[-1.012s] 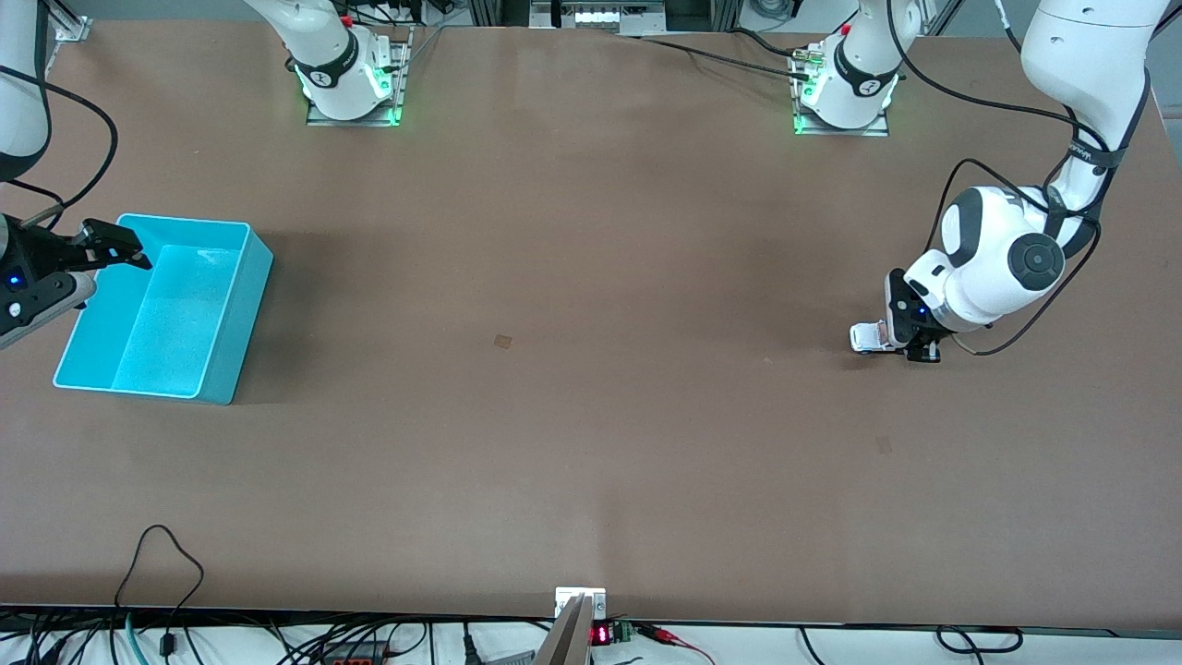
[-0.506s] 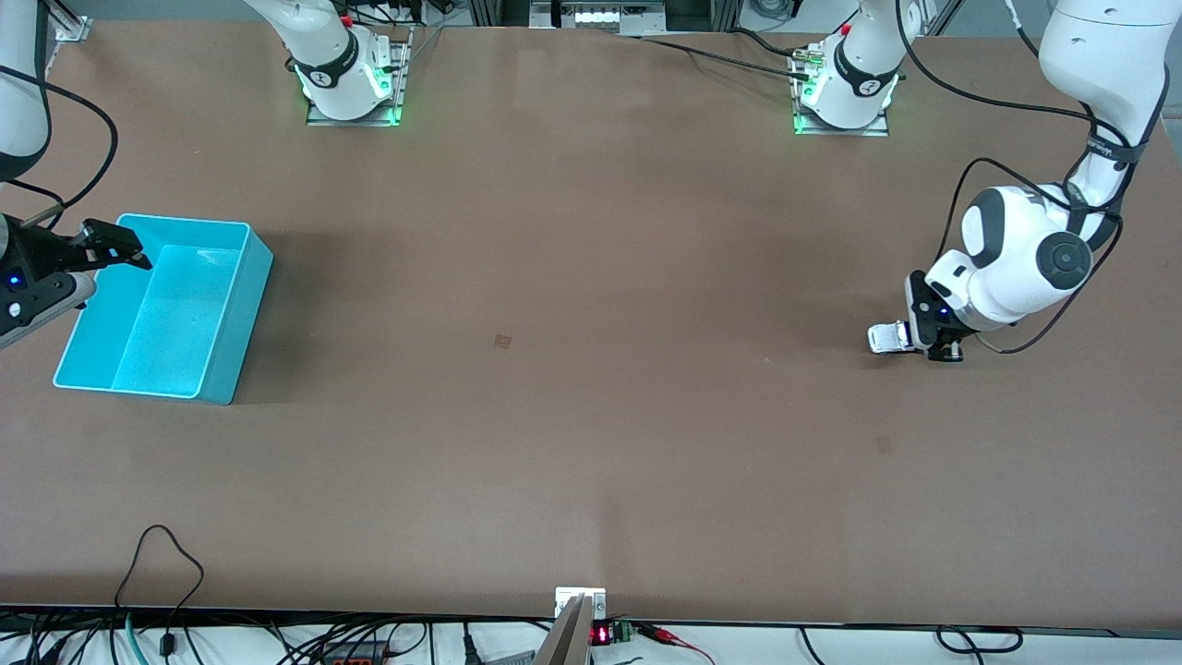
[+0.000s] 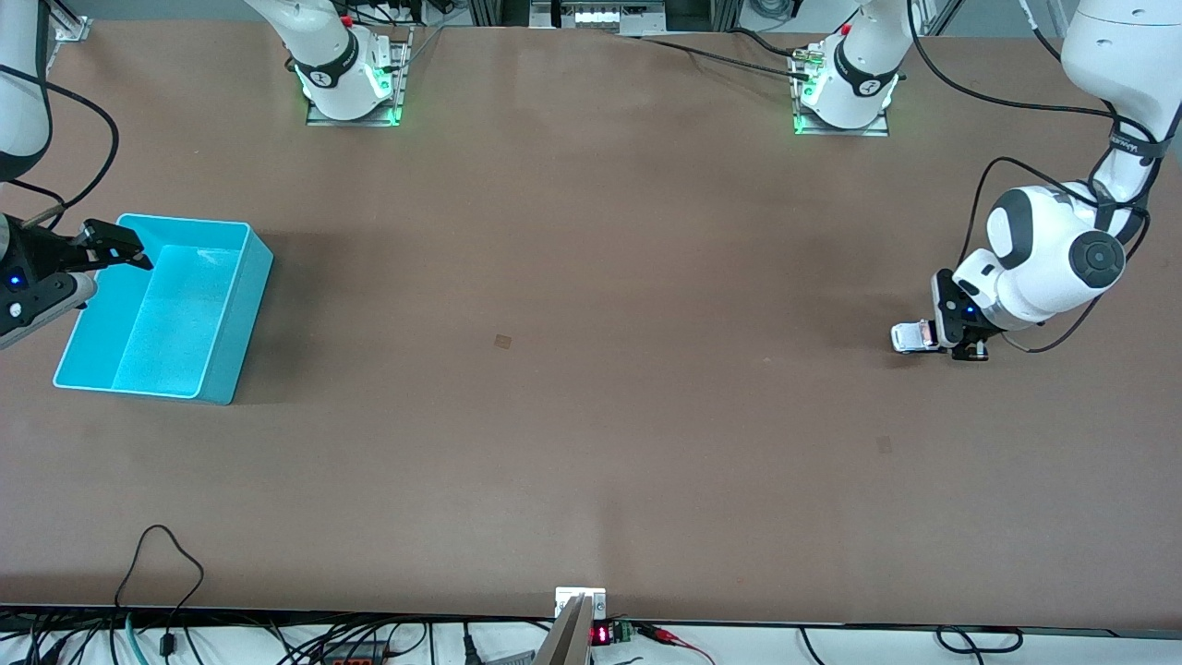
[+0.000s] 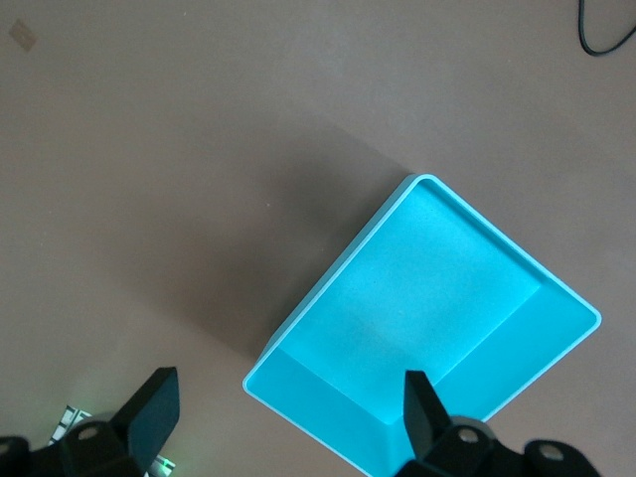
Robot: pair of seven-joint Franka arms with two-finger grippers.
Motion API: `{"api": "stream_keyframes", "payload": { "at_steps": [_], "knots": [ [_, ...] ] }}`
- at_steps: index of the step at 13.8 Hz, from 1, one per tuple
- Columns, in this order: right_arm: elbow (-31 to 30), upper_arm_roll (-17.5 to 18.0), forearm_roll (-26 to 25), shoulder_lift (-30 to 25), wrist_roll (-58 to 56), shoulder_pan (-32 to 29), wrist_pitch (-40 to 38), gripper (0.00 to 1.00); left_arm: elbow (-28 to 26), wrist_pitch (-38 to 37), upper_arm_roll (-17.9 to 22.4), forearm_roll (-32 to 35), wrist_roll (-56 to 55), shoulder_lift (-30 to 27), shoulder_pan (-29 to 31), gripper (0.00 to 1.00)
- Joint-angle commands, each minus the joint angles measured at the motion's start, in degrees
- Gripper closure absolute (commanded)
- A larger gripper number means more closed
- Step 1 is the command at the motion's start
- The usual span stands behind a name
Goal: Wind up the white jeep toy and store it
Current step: 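Drag the jeep backward along the table with the left gripper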
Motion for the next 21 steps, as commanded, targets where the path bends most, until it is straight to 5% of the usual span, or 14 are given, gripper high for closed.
{"api": "stream_keyframes", "payload": {
  "at_steps": [1, 7, 21],
  "knots": [
    [0.5, 0.6, -0.1, -0.6, 7.2, 0.5, -1.4, 0.00, 2.0, 0.4, -0.6, 4.1, 1.3, 4.9, 2.6, 0.80],
    [0.5, 0.6, -0.7, -0.8, 18.4, 3.5, -2.8, 0.00, 2.4, 0.4, -0.6, 6.0, 1.5, 6.0, 5.5, 0.79],
    [0.5, 0.5, -0.1, -0.7, 18.7, 3.6, -3.0, 0.00, 6.5, 0.4, -0.6, 7.3, 9.6, 8.1, 11.5, 0.77]
  ]
}}
